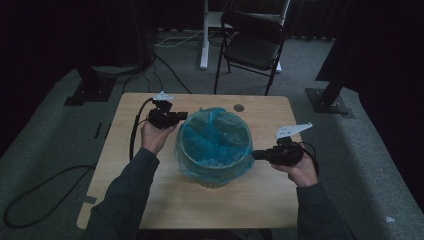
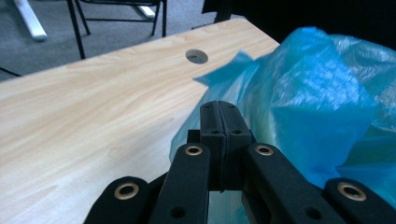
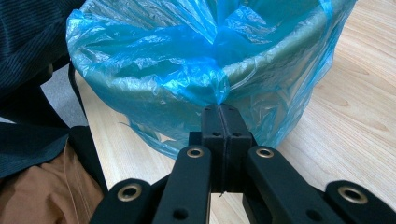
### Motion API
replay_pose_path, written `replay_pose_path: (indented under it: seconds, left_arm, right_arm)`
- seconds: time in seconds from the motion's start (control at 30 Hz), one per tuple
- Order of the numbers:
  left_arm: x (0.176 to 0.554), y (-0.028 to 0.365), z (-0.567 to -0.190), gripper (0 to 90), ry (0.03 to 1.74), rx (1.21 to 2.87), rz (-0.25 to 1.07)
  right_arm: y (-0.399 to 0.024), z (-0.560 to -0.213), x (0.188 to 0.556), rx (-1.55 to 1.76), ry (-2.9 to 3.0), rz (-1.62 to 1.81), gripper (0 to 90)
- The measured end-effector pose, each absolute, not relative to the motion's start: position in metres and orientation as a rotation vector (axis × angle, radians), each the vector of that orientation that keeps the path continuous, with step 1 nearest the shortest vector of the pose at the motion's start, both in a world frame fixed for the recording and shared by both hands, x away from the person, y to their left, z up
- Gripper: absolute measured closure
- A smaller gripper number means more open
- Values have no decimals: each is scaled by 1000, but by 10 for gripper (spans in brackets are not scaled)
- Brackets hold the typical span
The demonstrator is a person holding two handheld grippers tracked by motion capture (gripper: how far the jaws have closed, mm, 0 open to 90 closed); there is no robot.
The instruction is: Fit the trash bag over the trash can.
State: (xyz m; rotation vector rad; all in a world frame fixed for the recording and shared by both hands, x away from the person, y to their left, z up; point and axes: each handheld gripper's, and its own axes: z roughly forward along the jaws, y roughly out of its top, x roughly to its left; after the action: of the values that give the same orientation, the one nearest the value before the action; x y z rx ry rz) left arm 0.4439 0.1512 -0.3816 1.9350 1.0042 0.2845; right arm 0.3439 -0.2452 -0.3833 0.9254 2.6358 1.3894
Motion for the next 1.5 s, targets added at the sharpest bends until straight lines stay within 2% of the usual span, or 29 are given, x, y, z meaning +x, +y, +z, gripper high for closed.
replay_pose_path:
  seconds: [0.07,0.17,0.27,0.33,0.5,0.63,0.77,0.83,1.17,1.5]
  left_arm:
    - [444,154,-380,896,999,1905,273]
    - [443,156,-372,798,962,1859,273]
    - [442,156,-365,753,912,1830,248]
    - [442,153,-362,678,882,1847,242]
    - [448,142,-361,618,854,1886,219]
    - [451,133,-365,638,829,1936,211]
    - [449,131,-364,838,828,1936,233]
    - [449,130,-362,895,828,1941,244]
    - [455,142,-376,900,934,1960,278]
    - [451,149,-394,899,927,1958,207]
  right_arm:
    - [-245,-383,344,926,2636,1390,900]
    - [-246,-383,344,930,2631,1390,900]
    - [-246,-383,344,931,2626,1393,900]
    - [-246,-383,344,931,2625,1395,898]
    - [-245,-383,344,928,2623,1404,887]
    - [-245,-383,344,930,2628,1402,883]
    - [-246,-384,344,927,2628,1403,883]
    - [-246,-384,344,929,2628,1404,883]
    - [-247,-385,344,933,2625,1403,885]
    - [-246,-386,347,951,2622,1381,890]
